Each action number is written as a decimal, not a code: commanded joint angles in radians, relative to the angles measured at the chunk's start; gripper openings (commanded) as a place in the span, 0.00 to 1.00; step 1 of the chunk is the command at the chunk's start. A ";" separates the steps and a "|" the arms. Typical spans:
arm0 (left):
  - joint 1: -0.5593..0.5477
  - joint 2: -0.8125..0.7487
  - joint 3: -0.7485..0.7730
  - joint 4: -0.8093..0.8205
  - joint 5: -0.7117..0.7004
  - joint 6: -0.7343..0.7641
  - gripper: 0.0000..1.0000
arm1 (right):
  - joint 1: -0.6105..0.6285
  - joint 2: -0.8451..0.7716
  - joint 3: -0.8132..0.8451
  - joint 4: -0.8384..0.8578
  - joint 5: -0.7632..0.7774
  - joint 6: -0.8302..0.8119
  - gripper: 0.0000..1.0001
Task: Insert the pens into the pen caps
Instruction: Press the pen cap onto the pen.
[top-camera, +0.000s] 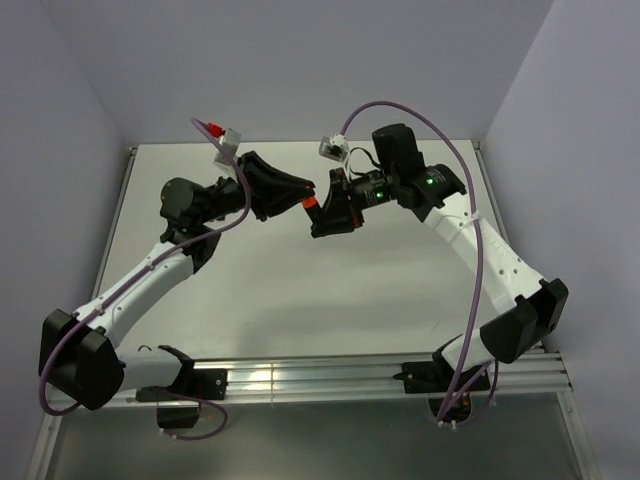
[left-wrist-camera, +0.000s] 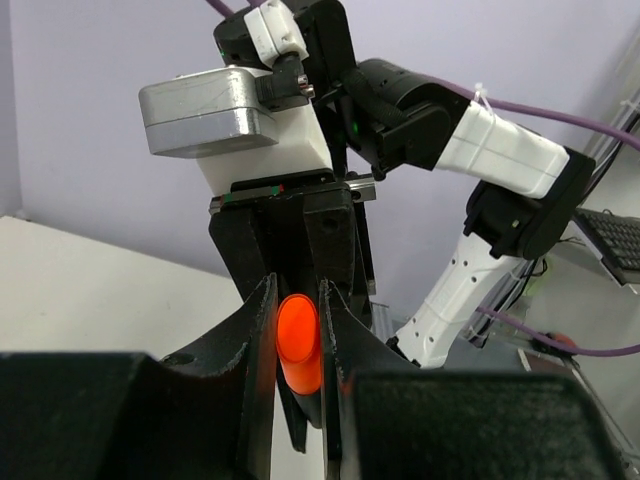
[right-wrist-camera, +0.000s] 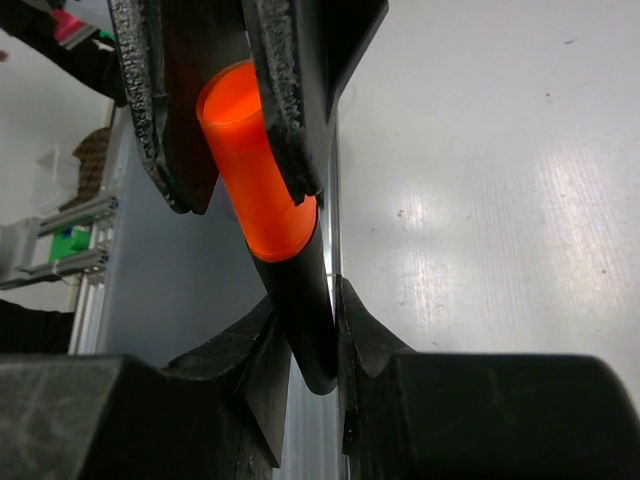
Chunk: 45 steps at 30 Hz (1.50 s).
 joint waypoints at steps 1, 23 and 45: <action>-0.183 0.020 -0.067 -0.368 0.577 0.064 0.00 | -0.055 -0.002 0.146 0.383 0.177 -0.042 0.00; -0.009 0.077 0.094 -0.339 0.346 -0.016 0.24 | -0.080 -0.043 -0.027 0.605 0.111 0.311 0.00; 0.002 0.074 0.171 -0.400 0.155 -0.080 0.45 | -0.072 -0.057 -0.093 0.699 0.217 0.450 0.00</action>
